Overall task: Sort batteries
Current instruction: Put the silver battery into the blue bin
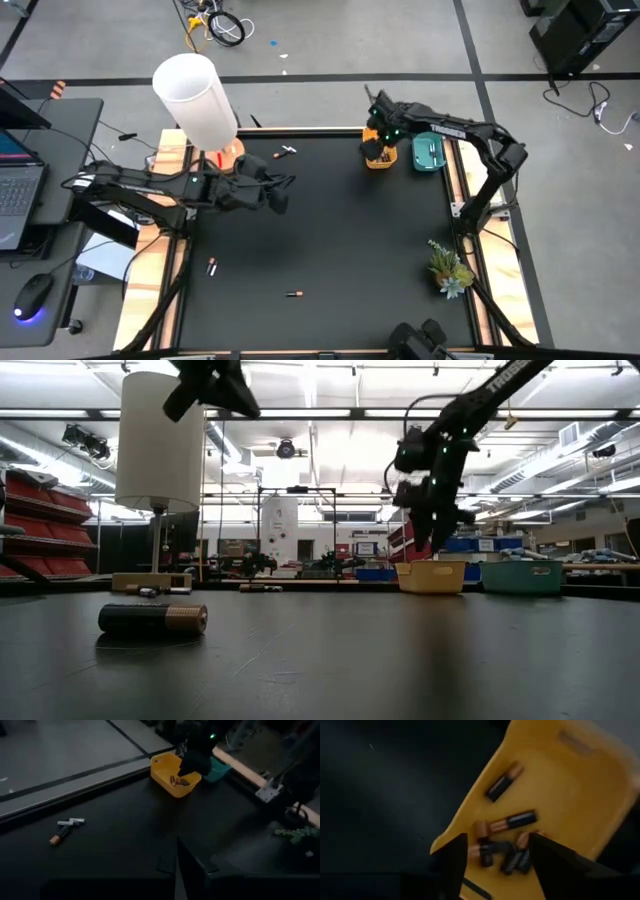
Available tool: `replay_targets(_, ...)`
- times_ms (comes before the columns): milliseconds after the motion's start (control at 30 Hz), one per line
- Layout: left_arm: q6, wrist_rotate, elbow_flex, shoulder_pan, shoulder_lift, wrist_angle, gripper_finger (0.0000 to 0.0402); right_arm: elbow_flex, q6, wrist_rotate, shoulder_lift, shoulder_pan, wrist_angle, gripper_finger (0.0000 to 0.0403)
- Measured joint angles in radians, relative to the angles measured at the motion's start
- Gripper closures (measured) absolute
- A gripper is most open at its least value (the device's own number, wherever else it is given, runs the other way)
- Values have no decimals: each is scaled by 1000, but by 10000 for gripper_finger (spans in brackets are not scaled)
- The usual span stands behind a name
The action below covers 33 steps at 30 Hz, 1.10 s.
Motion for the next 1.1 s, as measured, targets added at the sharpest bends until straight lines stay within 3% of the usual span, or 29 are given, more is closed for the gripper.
replay_targets(200,-132,-111,2,20,-1,-8,300,159,-172,-18,-40,-13,-8,164)
replay_targets(333,-210,-131,3,62,13,-3,271,219,-276,-257,-32,22,181,178)
replay_targets(467,-236,-128,3,105,50,1,270,231,-167,-385,27,70,345,198)
replay_targets(767,-262,-12,3,134,70,-25,271,430,-163,-455,216,235,167,241)
replay_targets(933,-253,100,-17,147,67,-165,274,487,-132,-470,261,237,168,247)
replay_targets(1100,-165,275,-129,219,41,-116,295,488,-109,-438,240,200,150,248)
